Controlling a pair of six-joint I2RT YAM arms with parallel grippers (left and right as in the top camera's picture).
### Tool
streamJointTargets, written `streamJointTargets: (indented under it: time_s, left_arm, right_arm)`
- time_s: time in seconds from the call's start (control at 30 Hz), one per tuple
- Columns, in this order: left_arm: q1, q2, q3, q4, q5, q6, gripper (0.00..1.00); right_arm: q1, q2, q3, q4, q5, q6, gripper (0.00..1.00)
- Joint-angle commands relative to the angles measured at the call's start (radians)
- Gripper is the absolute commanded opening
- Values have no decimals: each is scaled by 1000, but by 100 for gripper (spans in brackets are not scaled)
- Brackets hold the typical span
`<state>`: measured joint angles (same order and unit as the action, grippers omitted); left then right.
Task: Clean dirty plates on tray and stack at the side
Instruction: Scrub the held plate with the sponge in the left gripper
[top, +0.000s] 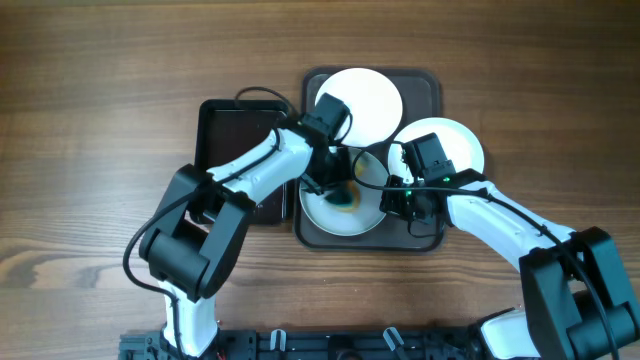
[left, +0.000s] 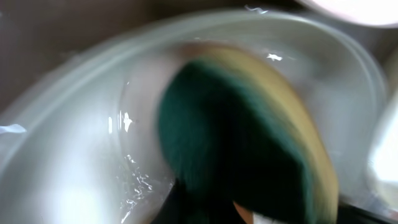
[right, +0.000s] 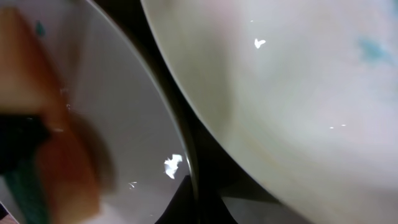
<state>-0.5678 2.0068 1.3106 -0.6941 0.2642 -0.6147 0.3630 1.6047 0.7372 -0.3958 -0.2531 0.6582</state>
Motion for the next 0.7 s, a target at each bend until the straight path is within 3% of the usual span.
streamJointTargets:
  time_s: [0.0, 0.17, 0.5, 0.67]
  left_arm:
    - [67, 61, 28, -135, -394, 12, 4]
    - [55, 62, 47, -170, -373, 11, 4]
    - [-29, 88, 47, 105, 77, 12, 4]
    - [-84, 145, 47, 211, 179, 1, 4]
  right_arm:
    - [0, 19, -2, -16, 44, -1, 4]
    - [0, 19, -2, -16, 44, -1, 4]
    - [0, 19, -2, -16, 44, -3, 4]
    - [0, 19, -2, -16, 44, -4, 4]
